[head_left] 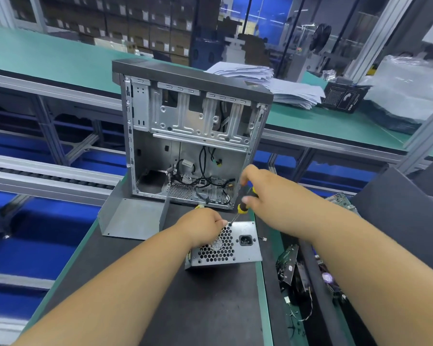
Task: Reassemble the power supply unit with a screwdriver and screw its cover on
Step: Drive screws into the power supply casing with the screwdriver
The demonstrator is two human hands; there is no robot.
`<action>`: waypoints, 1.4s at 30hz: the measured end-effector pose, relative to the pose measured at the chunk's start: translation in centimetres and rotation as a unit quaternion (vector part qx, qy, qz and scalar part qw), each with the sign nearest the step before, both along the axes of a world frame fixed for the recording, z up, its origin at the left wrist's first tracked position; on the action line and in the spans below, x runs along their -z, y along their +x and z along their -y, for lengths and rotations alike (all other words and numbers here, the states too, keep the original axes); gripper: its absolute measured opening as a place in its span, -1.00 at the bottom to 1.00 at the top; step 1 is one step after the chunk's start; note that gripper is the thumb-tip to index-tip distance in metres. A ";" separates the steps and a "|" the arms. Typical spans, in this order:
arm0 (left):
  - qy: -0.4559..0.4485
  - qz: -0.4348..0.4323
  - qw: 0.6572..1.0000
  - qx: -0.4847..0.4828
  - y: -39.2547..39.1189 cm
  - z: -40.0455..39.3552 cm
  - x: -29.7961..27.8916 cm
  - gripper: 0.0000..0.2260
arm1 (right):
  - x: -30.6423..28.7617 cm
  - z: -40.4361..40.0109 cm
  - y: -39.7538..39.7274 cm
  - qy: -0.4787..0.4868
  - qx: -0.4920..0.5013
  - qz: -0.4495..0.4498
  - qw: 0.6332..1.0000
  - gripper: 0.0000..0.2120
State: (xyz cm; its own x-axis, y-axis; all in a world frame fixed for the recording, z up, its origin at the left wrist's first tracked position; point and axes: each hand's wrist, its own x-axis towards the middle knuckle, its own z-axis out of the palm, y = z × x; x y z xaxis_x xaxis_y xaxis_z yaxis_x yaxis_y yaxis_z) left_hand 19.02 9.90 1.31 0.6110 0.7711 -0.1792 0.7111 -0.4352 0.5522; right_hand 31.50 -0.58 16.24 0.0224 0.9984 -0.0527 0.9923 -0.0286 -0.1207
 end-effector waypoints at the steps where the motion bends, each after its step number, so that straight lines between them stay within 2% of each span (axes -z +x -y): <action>1: 0.001 0.001 1.000 -0.001 0.0 0.0 0.0 -0.58 | -0.3 0.1 0.3 -0.007 -0.017 0.015 1.000 -0.90; 7: 0.011 -0.001 1.000 0.004 0.0 0.1 0.0 -0.59 | 1.8 -0.1 -0.5 0.096 -0.033 0.179 0.979 -0.75; 10: 0.019 0.003 1.000 0.002 0.0 0.3 0.1 -0.58 | 2.9 -0.5 -0.8 0.144 0.036 0.201 0.968 -0.74; 14: 0.015 0.003 1.000 0.003 0.0 0.1 0.0 -0.59 | 2.6 -1.9 -0.8 0.109 0.172 0.164 0.965 -0.69; 16: 0.012 0.006 1.000 -0.001 0.0 0.1 0.0 -0.58 | 2.8 -2.2 -1.0 0.098 0.154 0.179 0.967 -0.72; 18: 0.012 0.005 1.000 0.000 0.0 0.1 0.0 -0.58 | 2.9 -1.8 -0.8 0.131 0.140 0.186 0.964 -0.65; 22: -0.008 0.005 1.000 0.008 -0.1 0.0 -0.2 -0.64 | 2.8 -1.0 0.9 0.143 0.136 0.147 0.969 -0.55; 28: -0.004 -0.009 1.000 0.018 0.0 -0.3 -0.7 -0.63 | 3.8 -0.9 1.8 0.192 0.107 0.054 0.974 -0.68; 31: -0.029 -0.022 0.999 0.033 0.0 -0.6 -1.9 -0.63 | 3.4 -1.9 2.5 0.177 0.109 0.013 0.978 -0.71; 36: -0.047 -0.041 0.997 0.044 -0.5 -1.0 -2.9 -0.60 | 2.5 -4.4 2.5 0.137 0.080 0.022 0.987 -0.73; 39: -0.017 -0.053 0.998 0.040 -0.4 -0.6 -2.7 -0.59 | 2.1 -4.8 2.4 0.125 0.077 0.031 0.989 -0.72; 42: 0.036 -0.053 0.998 0.026 0.3 0.1 -2.2 -0.70 | 1.9 -4.0 2.2 0.136 0.061 0.049 0.988 -0.69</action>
